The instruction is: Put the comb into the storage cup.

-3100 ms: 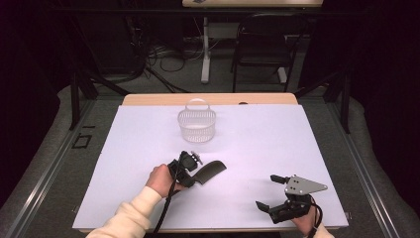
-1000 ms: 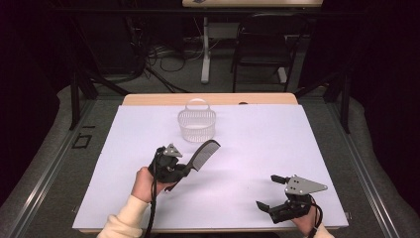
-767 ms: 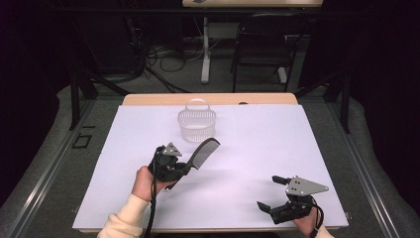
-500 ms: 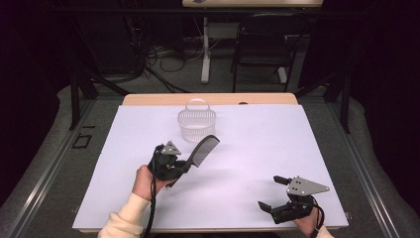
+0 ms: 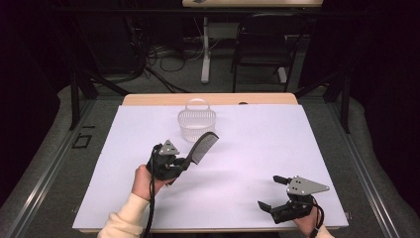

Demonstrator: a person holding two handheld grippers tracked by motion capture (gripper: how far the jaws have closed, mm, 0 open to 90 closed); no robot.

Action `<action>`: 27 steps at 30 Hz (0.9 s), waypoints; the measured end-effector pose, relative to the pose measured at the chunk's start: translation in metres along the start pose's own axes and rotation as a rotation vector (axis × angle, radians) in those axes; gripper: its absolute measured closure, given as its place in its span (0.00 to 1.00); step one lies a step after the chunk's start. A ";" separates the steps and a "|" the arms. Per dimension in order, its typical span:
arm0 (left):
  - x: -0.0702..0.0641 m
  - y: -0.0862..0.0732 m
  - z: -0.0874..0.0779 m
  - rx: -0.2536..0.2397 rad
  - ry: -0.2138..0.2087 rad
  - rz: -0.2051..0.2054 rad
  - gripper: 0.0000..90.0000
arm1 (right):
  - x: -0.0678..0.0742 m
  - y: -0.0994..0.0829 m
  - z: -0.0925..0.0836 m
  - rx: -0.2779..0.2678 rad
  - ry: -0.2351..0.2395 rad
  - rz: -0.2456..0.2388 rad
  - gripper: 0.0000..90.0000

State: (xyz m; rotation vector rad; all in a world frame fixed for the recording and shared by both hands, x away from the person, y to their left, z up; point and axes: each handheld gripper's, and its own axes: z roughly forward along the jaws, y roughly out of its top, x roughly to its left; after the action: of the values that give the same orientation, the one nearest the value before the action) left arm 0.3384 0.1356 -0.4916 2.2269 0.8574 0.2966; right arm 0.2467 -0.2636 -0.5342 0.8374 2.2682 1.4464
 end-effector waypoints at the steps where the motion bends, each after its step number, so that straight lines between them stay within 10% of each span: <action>1: 0.000 0.000 0.000 -0.004 0.000 -0.004 0.80 | 0.000 0.000 0.000 0.002 0.000 -0.002 0.00; 27: 0.001 0.007 -0.010 -0.112 0.054 0.021 0.81 | 0.003 0.000 0.007 0.015 0.011 -0.008 0.00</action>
State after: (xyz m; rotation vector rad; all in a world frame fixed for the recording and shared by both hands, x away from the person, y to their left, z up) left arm 0.3382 0.1381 -0.4793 2.1335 0.8262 0.4068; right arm 0.2482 -0.2570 -0.5368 0.8266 2.2902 1.4356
